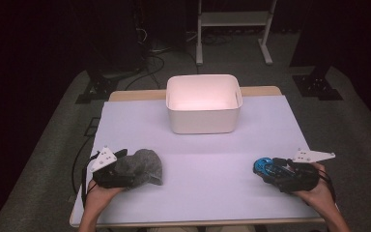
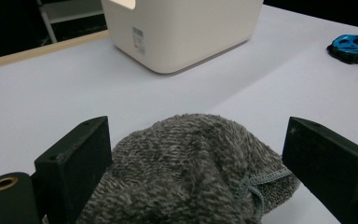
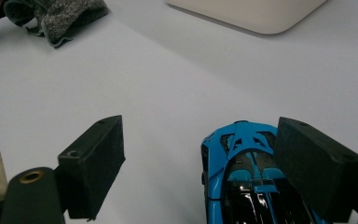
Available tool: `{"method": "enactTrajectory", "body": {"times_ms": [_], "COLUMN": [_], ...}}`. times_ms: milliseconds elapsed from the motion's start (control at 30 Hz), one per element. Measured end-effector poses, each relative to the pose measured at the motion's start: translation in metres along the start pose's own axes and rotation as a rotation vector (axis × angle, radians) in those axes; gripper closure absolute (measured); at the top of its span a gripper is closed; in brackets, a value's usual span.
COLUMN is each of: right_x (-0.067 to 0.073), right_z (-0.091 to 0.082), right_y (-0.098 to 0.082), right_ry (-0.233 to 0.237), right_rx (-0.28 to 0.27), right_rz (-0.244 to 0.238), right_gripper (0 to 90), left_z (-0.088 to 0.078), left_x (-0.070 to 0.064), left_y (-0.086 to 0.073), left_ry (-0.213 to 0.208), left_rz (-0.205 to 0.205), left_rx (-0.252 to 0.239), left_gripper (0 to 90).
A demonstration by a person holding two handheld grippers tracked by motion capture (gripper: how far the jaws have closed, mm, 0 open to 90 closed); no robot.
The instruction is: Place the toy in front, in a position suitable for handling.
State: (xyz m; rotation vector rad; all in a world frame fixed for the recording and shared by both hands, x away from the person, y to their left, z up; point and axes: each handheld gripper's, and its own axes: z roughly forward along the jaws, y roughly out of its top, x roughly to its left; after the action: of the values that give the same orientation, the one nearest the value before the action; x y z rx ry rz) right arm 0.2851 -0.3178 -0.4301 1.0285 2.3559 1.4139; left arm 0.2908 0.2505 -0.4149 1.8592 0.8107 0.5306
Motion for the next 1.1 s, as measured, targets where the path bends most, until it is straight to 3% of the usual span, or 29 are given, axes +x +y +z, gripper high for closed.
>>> {"method": "enactTrajectory", "body": {"times_ms": [400,533,900,1100], "right_x": [-0.003,-0.004,-0.017,-0.017], "right_z": [0.000,0.001,0.005,0.012], "right_y": [-0.001,0.001,0.005,0.013], "right_ry": [-0.008,-0.018,-0.026,-0.027], "right_rx": [0.012,0.023,0.038,0.109], "right_rz": [-0.006,-0.010,0.001,-0.037], "right_gripper": [14.2,14.2,14.2,14.2], "left_z": [0.003,0.000,-0.003,-0.006], "left_x": [-0.003,-0.003,-0.001,0.000], "left_y": [0.001,-0.002,-0.001,-0.001], "left_ry": [-0.023,-0.025,-0.029,-0.025], "left_rz": [0.010,-0.004,-0.009,-0.014], "left_rx": [0.007,-0.003,-0.018,-0.024], "left_gripper": [7.2,7.2,7.2,7.2]}}
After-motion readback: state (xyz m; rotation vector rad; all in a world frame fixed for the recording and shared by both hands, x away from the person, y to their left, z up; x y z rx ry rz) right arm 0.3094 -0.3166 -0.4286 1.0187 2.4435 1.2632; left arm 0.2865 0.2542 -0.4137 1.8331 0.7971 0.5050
